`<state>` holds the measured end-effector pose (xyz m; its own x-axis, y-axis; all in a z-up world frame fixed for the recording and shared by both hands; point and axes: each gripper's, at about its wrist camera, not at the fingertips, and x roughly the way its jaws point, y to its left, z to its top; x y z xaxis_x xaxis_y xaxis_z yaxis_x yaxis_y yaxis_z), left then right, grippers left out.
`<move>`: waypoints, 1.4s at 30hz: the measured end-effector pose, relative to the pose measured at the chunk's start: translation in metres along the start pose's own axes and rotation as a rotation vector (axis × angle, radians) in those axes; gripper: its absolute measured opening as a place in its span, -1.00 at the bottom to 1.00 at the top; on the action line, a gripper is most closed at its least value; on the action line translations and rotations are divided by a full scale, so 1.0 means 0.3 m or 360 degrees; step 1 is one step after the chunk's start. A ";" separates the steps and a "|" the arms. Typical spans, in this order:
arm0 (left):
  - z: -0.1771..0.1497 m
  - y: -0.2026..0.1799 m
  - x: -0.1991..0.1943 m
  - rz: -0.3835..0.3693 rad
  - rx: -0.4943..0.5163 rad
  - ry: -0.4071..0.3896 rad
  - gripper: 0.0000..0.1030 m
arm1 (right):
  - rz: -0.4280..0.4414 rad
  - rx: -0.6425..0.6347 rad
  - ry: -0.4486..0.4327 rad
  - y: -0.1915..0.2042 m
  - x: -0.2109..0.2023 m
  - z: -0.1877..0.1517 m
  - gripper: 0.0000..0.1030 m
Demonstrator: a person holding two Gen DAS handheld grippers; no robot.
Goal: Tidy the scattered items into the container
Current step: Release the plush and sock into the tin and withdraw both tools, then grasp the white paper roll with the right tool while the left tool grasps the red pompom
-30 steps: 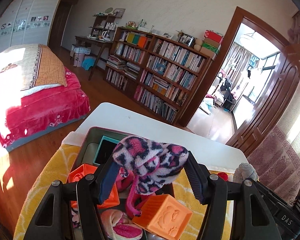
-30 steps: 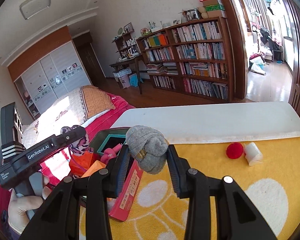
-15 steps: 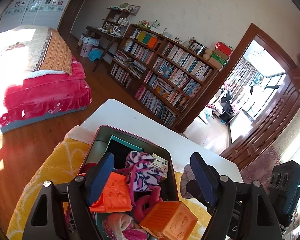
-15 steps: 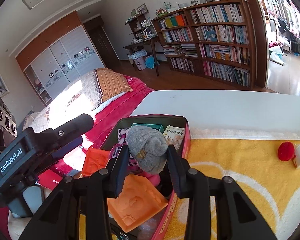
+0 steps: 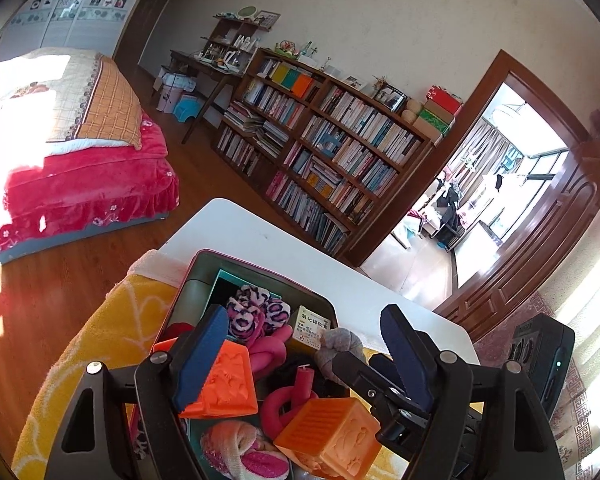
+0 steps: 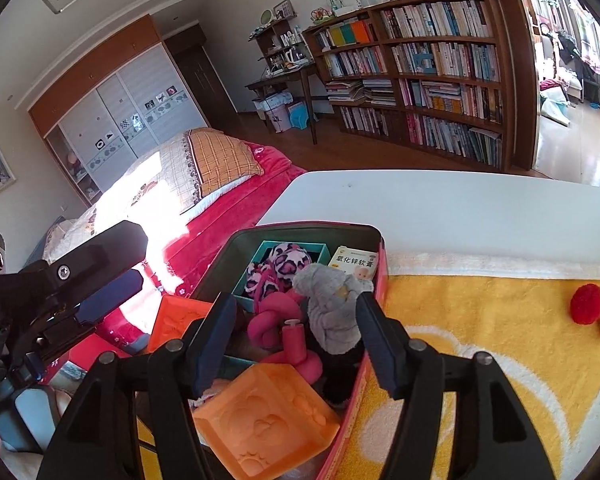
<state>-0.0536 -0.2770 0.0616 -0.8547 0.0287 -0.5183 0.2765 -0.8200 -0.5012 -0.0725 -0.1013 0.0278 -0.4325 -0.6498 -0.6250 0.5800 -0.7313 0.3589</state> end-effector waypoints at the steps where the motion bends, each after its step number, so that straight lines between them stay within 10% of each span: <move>1: -0.001 -0.002 0.001 0.0002 0.0004 0.0000 0.56 | -0.0003 -0.0006 0.0002 0.000 -0.003 -0.003 0.32; 42: -0.231 -0.519 0.079 -0.0240 0.0425 0.0198 0.72 | -0.0581 0.0378 -0.0203 -0.657 -0.498 -0.220 0.32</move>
<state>-0.0863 -0.1092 0.0793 -0.8124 0.2175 -0.5409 0.0115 -0.9216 -0.3879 -0.0766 0.1536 0.0045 -0.6697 -0.3499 -0.6550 0.2057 -0.9349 0.2891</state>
